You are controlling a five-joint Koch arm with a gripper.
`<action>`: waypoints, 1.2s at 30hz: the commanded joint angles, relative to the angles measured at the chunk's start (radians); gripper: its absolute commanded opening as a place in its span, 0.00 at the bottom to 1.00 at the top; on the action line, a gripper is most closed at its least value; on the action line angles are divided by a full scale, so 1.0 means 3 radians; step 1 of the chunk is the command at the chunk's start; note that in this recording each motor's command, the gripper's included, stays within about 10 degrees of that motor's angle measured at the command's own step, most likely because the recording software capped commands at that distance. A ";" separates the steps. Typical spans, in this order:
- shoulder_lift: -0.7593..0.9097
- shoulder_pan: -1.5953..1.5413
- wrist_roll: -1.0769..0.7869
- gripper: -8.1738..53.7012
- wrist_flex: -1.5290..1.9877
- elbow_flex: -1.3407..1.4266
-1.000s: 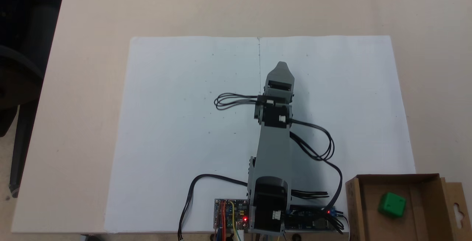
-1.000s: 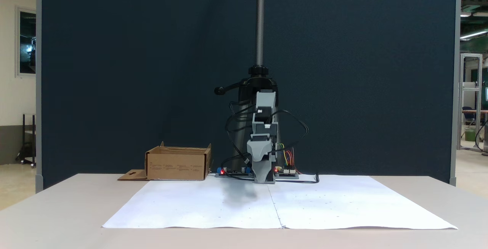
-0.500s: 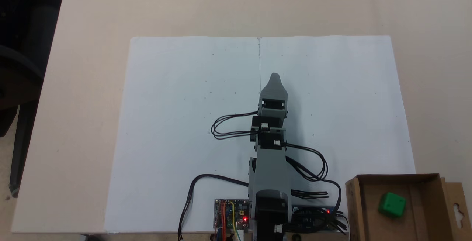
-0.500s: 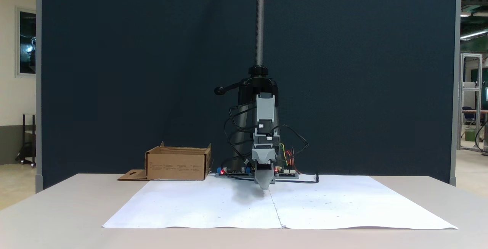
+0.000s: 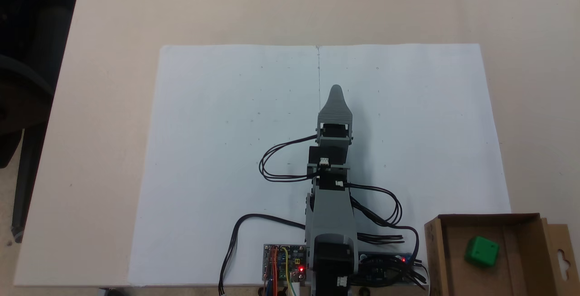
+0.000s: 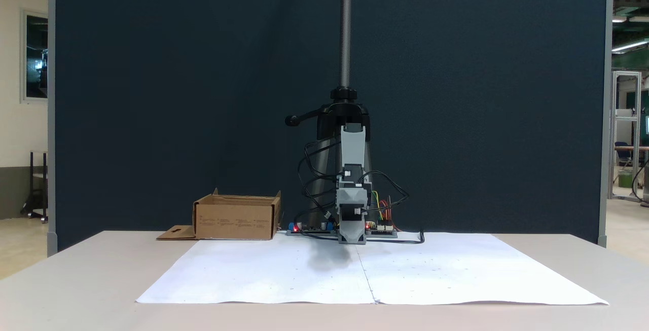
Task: Grasp a green dice and put it in the bin.
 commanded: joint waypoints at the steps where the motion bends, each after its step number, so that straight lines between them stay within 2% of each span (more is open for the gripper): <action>1: 0.0389 -0.0005 -0.0276 0.87 -0.0435 0.0215; 36: 0.0383 0.0107 -0.0276 0.89 -0.1191 0.0261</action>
